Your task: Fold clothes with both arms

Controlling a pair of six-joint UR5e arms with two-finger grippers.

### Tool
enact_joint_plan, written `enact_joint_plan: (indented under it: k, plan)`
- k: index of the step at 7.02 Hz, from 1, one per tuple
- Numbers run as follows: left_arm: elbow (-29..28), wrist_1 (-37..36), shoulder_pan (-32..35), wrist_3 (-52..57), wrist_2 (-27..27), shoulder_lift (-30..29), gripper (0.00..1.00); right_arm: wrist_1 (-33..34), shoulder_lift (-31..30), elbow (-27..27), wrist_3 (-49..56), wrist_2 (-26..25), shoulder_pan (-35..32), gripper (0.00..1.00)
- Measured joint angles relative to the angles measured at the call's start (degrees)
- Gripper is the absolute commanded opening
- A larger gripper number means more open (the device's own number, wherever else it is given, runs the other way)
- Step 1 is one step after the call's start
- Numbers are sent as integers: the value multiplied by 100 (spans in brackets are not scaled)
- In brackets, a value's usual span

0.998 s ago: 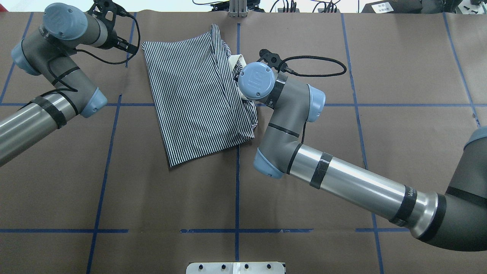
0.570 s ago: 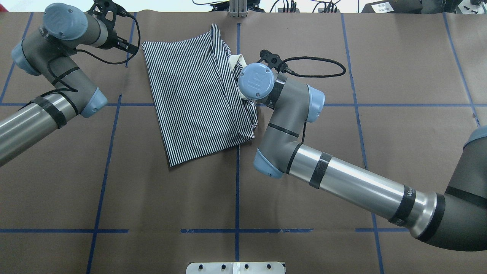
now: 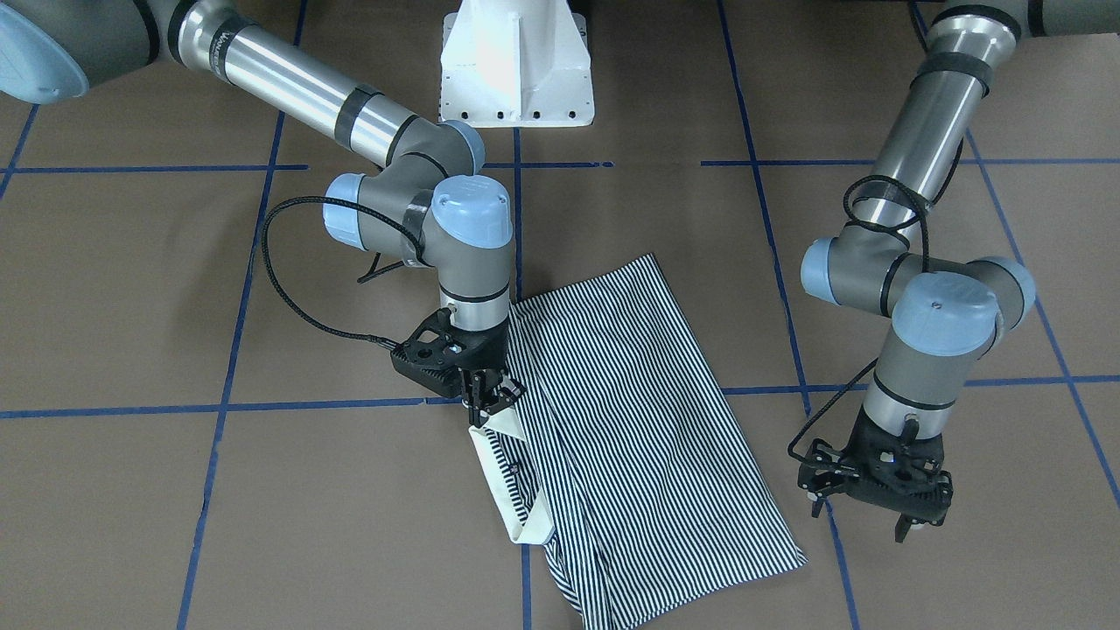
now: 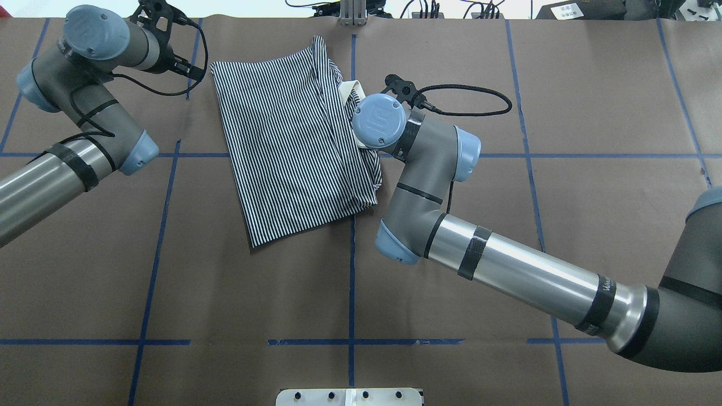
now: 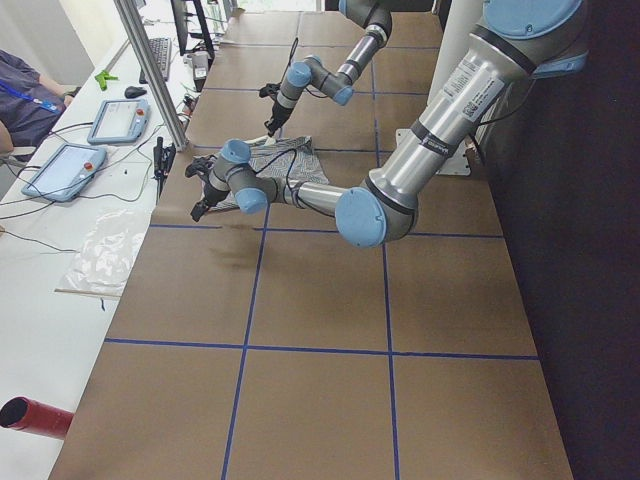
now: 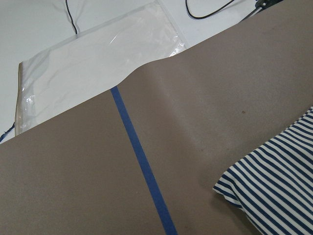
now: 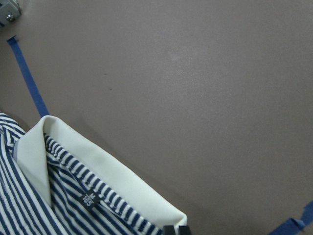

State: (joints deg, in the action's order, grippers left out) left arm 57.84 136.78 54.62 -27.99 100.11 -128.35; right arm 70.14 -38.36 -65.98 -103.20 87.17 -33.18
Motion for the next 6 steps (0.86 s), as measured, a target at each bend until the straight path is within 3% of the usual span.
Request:
enact_joint_plan:
  k: [2, 4, 6]
  plan:
    - [146, 0, -38, -96, 0, 49, 100, 41, -443, -642, 30, 38, -1, 0]
    - [243, 0, -84, -124, 0, 77, 100, 103, -1440, -1879, 16, -8, 138, 0]
    - [336, 0, -143, -134, 0, 97, 100, 194, -2235, -2757, 2, -202, 371, 0]
